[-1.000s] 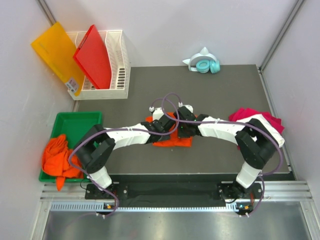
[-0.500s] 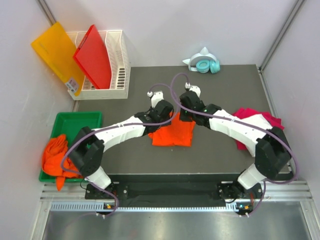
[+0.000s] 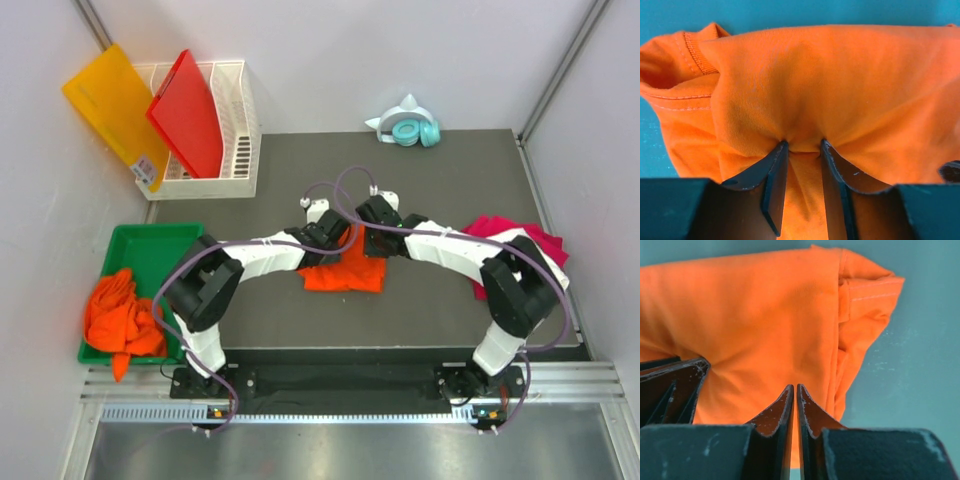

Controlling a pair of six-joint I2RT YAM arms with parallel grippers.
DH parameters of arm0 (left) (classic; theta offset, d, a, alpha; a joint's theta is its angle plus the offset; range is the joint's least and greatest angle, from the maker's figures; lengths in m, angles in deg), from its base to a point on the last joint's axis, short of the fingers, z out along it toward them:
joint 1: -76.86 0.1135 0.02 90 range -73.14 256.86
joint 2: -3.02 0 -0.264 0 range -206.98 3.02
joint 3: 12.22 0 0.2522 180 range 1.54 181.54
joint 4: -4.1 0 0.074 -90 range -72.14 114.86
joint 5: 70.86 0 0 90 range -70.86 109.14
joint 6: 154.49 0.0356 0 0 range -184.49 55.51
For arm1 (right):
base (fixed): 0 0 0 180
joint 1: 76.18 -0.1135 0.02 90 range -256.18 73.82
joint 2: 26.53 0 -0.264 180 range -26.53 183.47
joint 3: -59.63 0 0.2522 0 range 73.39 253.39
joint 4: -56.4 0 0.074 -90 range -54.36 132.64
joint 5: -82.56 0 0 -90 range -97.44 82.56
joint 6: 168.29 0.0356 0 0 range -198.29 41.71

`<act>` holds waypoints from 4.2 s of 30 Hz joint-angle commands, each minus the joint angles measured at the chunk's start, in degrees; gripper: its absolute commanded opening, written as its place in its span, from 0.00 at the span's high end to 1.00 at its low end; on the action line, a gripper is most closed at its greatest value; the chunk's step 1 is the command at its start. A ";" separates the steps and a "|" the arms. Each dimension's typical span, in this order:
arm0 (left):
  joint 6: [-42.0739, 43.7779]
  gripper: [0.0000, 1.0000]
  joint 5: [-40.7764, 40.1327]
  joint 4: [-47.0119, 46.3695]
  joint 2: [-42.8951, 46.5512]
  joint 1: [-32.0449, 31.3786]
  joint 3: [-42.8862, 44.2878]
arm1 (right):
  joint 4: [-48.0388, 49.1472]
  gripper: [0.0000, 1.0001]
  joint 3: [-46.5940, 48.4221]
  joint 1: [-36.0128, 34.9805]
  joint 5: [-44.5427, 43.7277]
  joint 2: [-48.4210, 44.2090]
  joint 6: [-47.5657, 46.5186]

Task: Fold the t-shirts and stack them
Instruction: Smooth out wrinkles on the folded tshirt, then put the neatly folded tshirt into the corner of the board with both arms

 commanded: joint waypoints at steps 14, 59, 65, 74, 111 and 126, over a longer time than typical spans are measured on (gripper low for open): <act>-0.10 0.60 1.60 2.29 13.44 -3.47 -4.33 | 2.41 0.80 -14.89 1.16 -1.08 -19.55 2.79; -1.24 0.62 2.39 5.54 5.43 -4.80 -6.27 | 11.82 0.42 -14.55 1.78 0.95 -2.78 2.62; -1.07 0.62 1.86 5.98 6.05 -4.80 -6.53 | 11.38 0.49 -15.69 1.78 2.00 -0.57 3.32; -1.42 0.62 1.95 5.80 5.52 -4.79 -6.53 | 9.63 0.85 -18.68 1.78 1.21 -1.45 4.20; -4.32 0.49 -1.75 9.05 27.23 -8.22 -14.88 | -18.32 1.00 16.81 4.85 -23.13 -20.08 -9.24; -2.21 0.48 1.95 6.50 25.30 -8.66 -16.20 | -27.02 1.00 22.36 13.37 -31.48 -25.53 -14.60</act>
